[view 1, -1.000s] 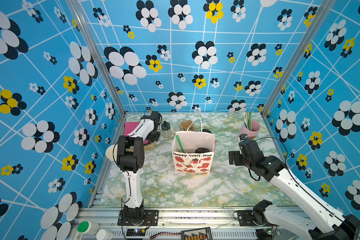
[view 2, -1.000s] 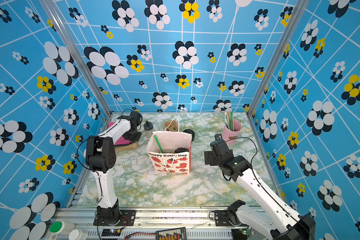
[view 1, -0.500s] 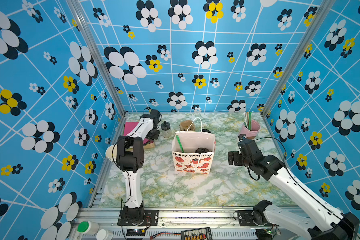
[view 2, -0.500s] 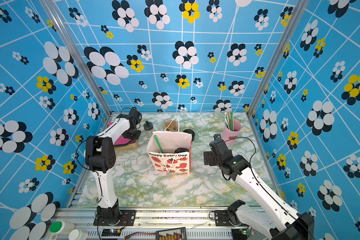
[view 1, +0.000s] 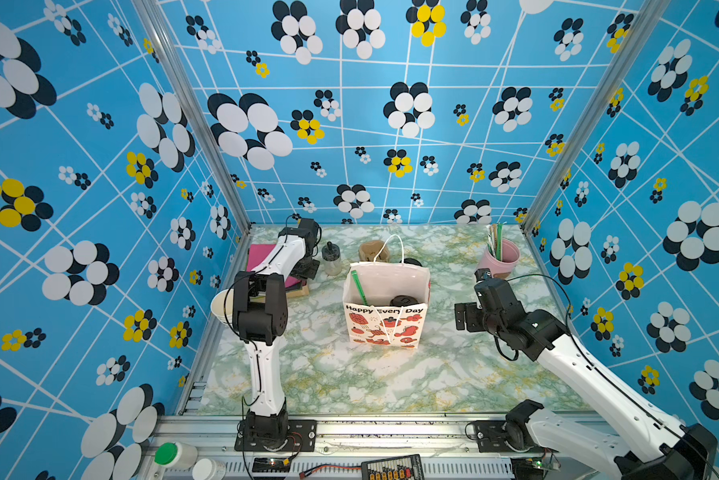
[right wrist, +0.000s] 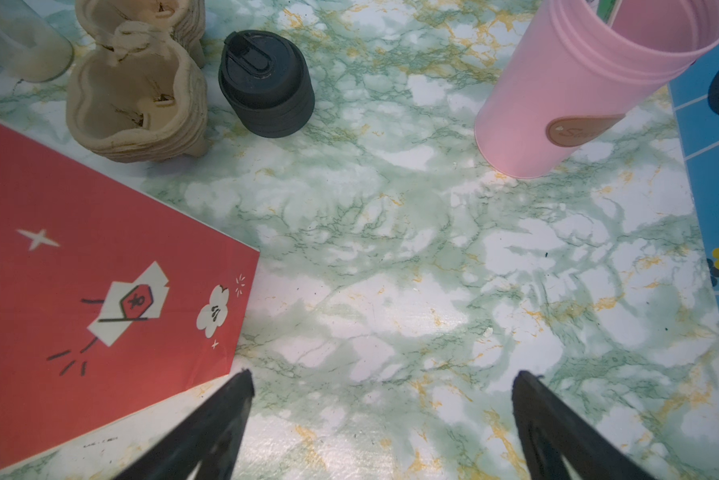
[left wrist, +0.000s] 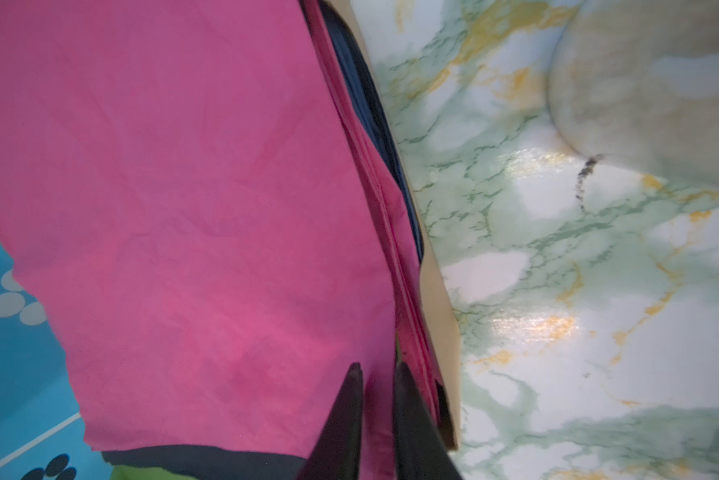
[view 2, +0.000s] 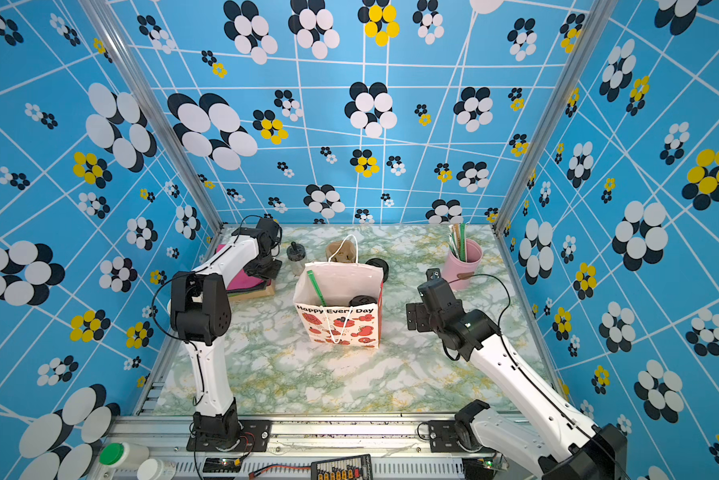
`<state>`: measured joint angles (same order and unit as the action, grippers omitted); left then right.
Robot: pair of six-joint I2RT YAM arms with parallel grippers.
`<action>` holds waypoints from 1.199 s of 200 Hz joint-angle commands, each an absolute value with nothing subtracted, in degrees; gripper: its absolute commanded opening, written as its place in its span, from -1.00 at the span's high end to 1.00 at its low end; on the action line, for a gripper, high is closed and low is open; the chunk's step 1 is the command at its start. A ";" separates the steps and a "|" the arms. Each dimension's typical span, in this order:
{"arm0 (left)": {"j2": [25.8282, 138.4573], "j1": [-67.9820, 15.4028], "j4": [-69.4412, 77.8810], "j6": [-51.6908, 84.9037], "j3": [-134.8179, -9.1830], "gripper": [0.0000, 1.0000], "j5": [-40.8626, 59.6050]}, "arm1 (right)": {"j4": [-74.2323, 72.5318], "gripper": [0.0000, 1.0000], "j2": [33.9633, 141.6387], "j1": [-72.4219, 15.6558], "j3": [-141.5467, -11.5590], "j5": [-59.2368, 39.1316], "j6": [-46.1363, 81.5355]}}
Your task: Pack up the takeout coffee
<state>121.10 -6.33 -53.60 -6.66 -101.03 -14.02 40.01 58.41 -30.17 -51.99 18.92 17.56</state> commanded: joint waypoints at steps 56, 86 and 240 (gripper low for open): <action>123.02 -5.62 -55.53 -5.82 -103.05 1.00 -13.34 | 40.35 -0.99 58.90 -29.82 -50.89 18.26 17.06; 119.40 -5.63 -55.34 -4.56 -102.94 1.00 -11.60 | 40.34 -0.98 59.00 -29.80 -50.88 18.02 17.12; 101.47 -0.97 -46.96 2.02 -89.31 1.00 -3.29 | 40.31 -0.99 59.23 -29.80 -51.32 16.23 17.95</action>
<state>103.48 -3.20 -48.66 0.67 -91.57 -3.42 40.01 58.67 -30.17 -51.99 17.17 17.58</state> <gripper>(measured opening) 0.048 0.992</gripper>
